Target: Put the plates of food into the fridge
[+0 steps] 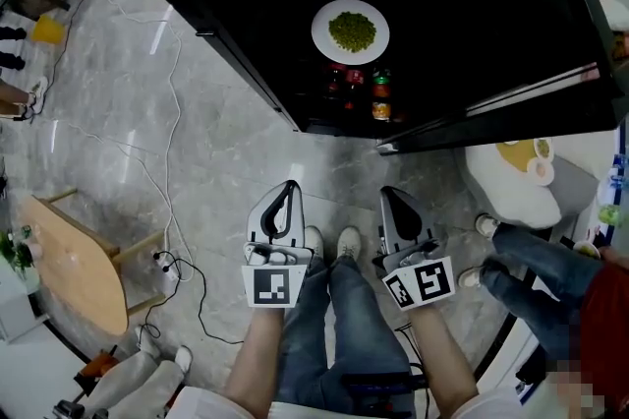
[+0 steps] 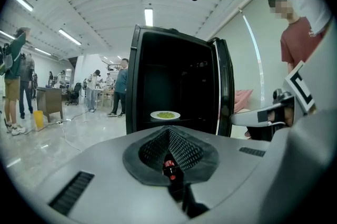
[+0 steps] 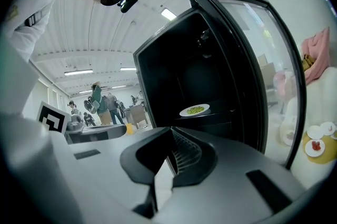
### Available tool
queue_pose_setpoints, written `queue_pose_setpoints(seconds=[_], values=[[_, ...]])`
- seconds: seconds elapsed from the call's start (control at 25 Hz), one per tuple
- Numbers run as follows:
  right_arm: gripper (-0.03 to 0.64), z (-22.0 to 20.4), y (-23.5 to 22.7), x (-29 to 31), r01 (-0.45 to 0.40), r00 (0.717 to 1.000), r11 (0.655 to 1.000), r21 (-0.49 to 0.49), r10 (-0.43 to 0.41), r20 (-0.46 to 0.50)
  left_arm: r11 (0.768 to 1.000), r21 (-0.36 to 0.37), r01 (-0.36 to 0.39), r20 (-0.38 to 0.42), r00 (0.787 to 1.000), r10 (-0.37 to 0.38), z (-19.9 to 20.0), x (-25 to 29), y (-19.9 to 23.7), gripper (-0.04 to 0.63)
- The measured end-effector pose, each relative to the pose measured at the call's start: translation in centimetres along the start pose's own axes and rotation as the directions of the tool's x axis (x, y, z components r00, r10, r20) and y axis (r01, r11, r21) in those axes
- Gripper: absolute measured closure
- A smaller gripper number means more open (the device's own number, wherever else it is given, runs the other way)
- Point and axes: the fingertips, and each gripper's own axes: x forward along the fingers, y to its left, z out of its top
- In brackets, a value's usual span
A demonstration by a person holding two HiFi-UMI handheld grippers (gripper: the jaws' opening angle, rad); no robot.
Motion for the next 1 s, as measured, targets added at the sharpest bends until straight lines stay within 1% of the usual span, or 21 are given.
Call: queue_pose_setpoints(seconds=[0.16, 0.28, 0.4, 0.56, 0.72, 0.8, 0.92, 1.0], values=[[0.609, 1.7, -0.1, -0.4, 0.009, 1.000, 1.000, -0.013, -0.009, 0.006, 1.000, 0.024, 0.009, 0.016, 1.000, -0.009, 1.4, -0.2, -0.2, 0.589], [0.609, 3.1, 0.0, -0.7, 0.025, 1.000, 1.000, -0.010, -0.025, 0.018, 1.000, 0.010, 0.008, 0.010, 1.000, -0.008, 2.5, -0.6, -0.1, 0.589], [0.609, 4.5, 0.6, -1.3, 0.026, 0.999, 1.000, 0.003, -0.026, 0.041, 1.000, 0.016, 0.013, 0.019, 1.000, -0.014, 3.6, -1.2, -0.2, 0.589], [0.609, 6.1, 1.4, -2.4, 0.028, 0.998, 0.999, -0.015, -0.027, 0.048, 0.999, 0.017, 0.036, 0.024, 0.999, -0.036, 5.0, -2.3, -0.9, 0.589], [0.609, 7.3, 1.9, -3.8, 0.050, 0.998, 0.999, -0.010, -0.050, 0.036, 0.998, 0.025, 0.061, 0.067, 0.996, -0.063, 8.0, -3.0, -1.5, 0.589], [0.608, 7.9, 2.2, -4.6, 0.056, 0.998, 0.998, 0.000, -0.056, 0.033, 0.997, 0.028, 0.071, 0.056, 0.996, -0.073, 8.6, -3.4, -1.8, 0.589], [0.609, 8.8, 2.6, -6.1, 0.073, 0.997, 0.997, 0.009, -0.073, 0.025, 0.997, 0.018, 0.071, 0.018, 0.997, -0.072, 8.2, -4.7, -2.1, 0.589], [0.609, 9.6, 2.7, -7.0, 0.083, 0.996, 0.996, 0.011, -0.084, 0.025, 0.997, 0.012, 0.070, 0.023, 0.997, -0.070, 9.5, -5.0, -2.3, 0.589]])
